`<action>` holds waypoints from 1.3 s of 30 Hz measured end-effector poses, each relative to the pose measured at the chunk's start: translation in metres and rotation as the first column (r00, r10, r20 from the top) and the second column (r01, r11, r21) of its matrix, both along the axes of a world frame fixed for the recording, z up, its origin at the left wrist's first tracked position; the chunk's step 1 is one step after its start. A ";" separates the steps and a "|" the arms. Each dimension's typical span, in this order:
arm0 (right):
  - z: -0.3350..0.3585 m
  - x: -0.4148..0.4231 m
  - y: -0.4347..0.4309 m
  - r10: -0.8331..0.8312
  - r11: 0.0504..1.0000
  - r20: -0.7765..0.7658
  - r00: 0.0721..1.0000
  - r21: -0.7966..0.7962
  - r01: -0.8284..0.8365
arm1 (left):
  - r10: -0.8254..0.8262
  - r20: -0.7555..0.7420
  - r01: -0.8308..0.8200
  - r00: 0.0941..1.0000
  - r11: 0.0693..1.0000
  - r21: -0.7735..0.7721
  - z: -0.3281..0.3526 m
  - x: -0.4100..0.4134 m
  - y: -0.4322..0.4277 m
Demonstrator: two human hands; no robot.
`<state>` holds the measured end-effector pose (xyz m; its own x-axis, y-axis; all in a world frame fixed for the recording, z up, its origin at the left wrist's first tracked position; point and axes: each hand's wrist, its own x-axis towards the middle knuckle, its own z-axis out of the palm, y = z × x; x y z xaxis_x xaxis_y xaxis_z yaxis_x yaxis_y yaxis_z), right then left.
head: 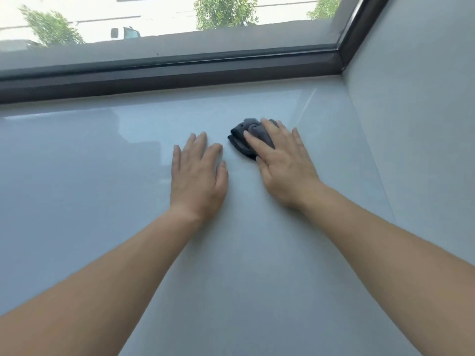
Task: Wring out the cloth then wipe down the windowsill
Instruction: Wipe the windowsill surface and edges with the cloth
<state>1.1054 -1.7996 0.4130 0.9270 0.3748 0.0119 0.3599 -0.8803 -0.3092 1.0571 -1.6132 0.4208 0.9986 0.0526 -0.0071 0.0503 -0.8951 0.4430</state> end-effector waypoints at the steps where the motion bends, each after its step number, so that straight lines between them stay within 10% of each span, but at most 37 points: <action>1: -0.001 0.020 -0.007 -0.080 0.996 0.011 0.997 -0.026 0.080 | -0.006 -0.031 0.007 0.999 0.999 0.040 -0.002 0.003 -0.002; 5: 0.003 0.075 -0.016 -0.391 0.910 0.031 0.920 -0.135 0.391 | -0.022 -0.093 0.038 0.995 0.983 0.182 -0.005 0.005 -0.005; 11: -0.001 0.064 0.015 -0.050 0.981 0.121 0.991 -0.179 0.071 | -0.017 -0.116 0.041 0.993 0.978 0.206 -0.005 0.008 -0.005; 21: 0.023 0.105 -0.057 -0.442 0.722 0.149 0.884 -0.525 0.450 | -0.021 -0.142 0.050 0.990 0.977 0.208 -0.004 0.008 -0.004; 31: 0.015 0.042 -0.034 -0.399 0.906 0.034 0.916 -0.143 0.399 | -0.027 -0.140 0.055 0.990 0.979 0.196 -0.002 0.008 -0.004; 39: 0.010 0.049 -0.050 -0.479 0.843 0.017 0.878 -0.268 0.465 | -0.025 -0.136 0.051 0.990 0.980 0.190 -0.003 0.007 -0.003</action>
<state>1.1542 -1.8497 0.4229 0.9894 -0.1249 -0.0737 -0.1291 -0.9901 -0.0555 1.0643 -1.6167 0.4183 0.9907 0.0277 -0.1330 0.0611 -0.9654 0.2534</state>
